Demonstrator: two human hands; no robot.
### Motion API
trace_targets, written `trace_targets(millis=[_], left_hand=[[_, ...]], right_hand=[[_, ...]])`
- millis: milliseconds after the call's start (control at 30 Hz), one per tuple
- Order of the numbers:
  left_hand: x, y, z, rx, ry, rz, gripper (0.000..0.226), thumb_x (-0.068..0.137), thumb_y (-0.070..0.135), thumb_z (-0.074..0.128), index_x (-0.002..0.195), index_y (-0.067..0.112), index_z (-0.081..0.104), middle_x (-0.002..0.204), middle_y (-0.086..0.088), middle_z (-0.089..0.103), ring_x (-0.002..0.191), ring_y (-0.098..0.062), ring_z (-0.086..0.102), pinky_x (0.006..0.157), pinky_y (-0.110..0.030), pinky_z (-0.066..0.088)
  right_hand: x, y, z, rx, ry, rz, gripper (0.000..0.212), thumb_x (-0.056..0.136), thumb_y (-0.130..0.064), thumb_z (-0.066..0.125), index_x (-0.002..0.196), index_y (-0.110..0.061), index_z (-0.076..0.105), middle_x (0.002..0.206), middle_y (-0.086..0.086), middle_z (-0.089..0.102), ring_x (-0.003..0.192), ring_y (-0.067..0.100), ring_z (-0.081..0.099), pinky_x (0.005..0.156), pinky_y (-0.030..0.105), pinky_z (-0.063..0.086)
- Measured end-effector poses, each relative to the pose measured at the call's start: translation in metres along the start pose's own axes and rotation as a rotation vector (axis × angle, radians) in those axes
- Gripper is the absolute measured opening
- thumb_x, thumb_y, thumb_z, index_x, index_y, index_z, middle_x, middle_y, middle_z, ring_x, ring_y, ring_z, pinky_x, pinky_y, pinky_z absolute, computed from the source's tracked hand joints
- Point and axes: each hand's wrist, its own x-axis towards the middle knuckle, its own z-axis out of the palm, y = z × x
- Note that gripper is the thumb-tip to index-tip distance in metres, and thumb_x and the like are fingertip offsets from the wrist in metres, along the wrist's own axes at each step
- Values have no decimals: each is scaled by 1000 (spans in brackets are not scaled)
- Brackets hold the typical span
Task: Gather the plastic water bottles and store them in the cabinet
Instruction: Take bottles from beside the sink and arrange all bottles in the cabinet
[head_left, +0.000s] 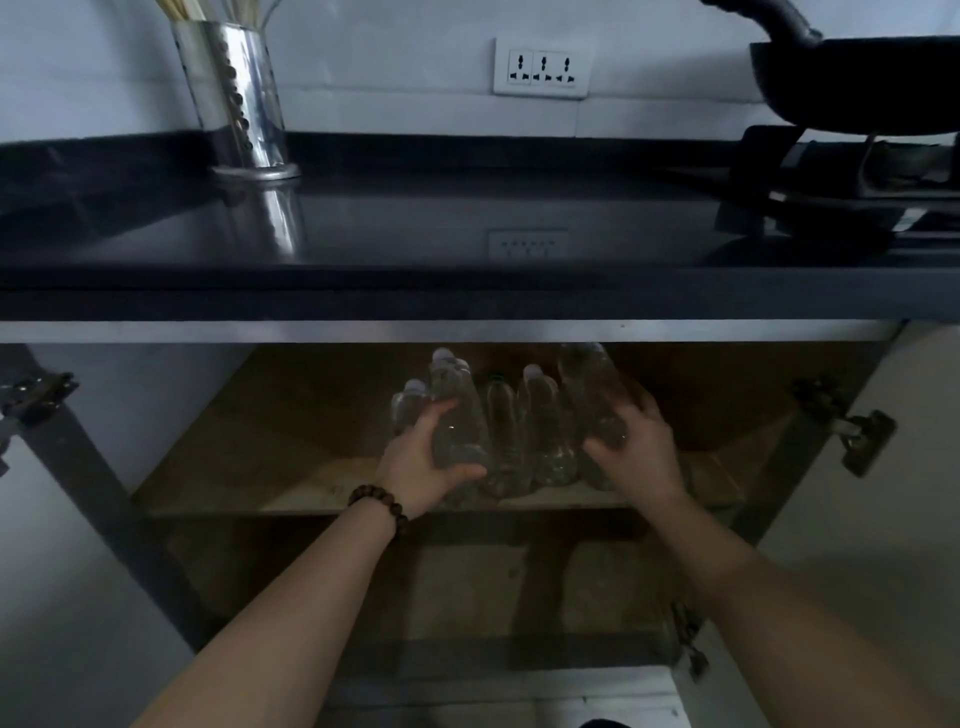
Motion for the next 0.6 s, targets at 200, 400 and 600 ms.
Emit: trace_targets(millis=[200, 400, 600], left_hand=[[6, 19, 18, -83, 0, 83, 66, 78, 24, 77, 134, 35, 45, 130, 12, 51, 126, -15, 49, 103, -35, 43], [21, 41, 23, -22, -91, 141, 58, 84, 30, 71, 135, 36, 43, 137, 8, 41, 126, -15, 43, 94, -26, 40], [27, 42, 35, 8, -149, 91, 70, 76, 34, 78, 132, 44, 37, 136, 10, 41, 123, -12, 42, 94, -28, 40]], right_hand=[[-6, 39, -16, 42, -81, 24, 63, 86, -29, 68, 142, -33, 39, 150, 4, 33, 133, 25, 41, 110, 39, 34], [-4, 46, -13, 88, -88, 68, 69, 86, -40, 65, 146, -36, 30, 151, 1, 30, 134, 26, 39, 110, 47, 36], [-4, 48, -10, -3, -102, 14, 59, 90, -41, 59, 142, -43, 31, 152, 1, 25, 133, 27, 40, 108, 45, 40]])
